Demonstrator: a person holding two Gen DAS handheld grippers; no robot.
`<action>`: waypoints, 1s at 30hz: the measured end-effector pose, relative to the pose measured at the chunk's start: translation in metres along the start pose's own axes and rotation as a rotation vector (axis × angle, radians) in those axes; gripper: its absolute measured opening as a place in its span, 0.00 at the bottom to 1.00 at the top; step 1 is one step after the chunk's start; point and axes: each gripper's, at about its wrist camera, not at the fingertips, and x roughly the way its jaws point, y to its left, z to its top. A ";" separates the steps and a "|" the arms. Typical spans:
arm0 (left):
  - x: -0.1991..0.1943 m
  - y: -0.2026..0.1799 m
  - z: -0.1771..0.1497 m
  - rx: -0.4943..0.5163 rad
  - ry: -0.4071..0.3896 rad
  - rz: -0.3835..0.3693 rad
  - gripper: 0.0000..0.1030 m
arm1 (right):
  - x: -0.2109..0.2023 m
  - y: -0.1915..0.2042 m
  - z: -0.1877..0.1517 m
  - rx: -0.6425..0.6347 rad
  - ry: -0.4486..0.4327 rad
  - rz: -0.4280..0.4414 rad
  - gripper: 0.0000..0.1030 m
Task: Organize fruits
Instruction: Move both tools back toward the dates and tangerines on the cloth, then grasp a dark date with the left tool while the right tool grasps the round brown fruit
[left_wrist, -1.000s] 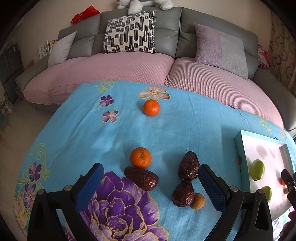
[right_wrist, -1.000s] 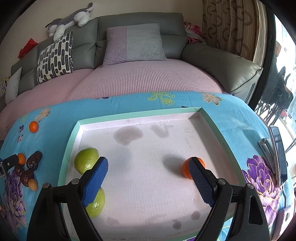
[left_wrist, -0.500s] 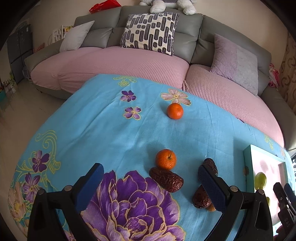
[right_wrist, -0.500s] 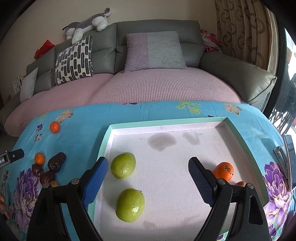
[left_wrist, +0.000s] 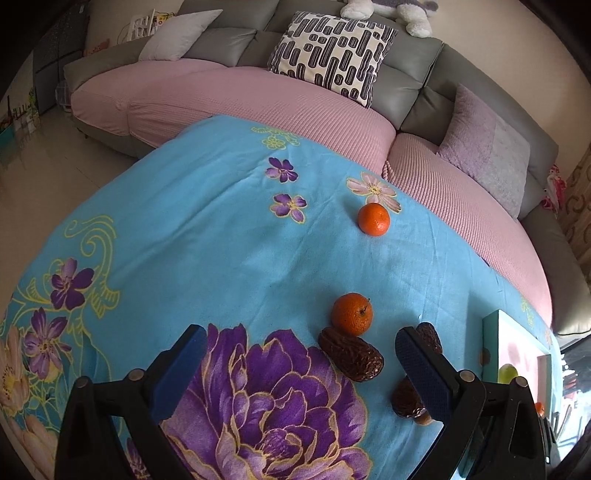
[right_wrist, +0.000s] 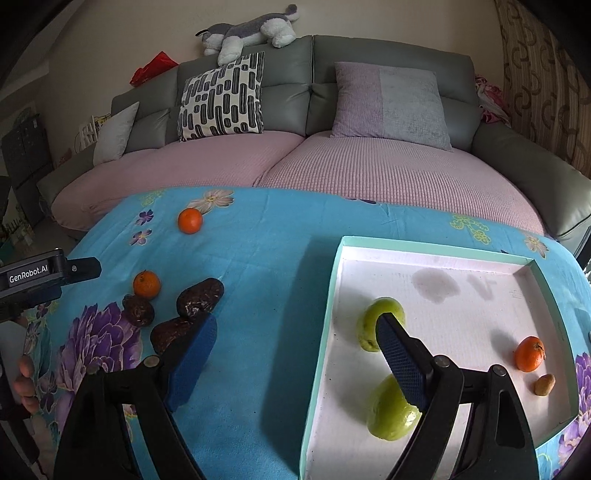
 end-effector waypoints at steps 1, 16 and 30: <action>0.002 0.000 -0.001 -0.004 0.003 -0.001 1.00 | 0.003 0.006 -0.001 -0.011 0.009 0.008 0.84; 0.031 -0.022 -0.017 0.061 0.074 -0.031 0.94 | 0.035 0.053 -0.018 -0.128 0.119 0.076 0.69; 0.044 -0.030 -0.022 0.078 0.098 -0.052 0.72 | 0.052 0.070 -0.030 -0.172 0.174 0.132 0.44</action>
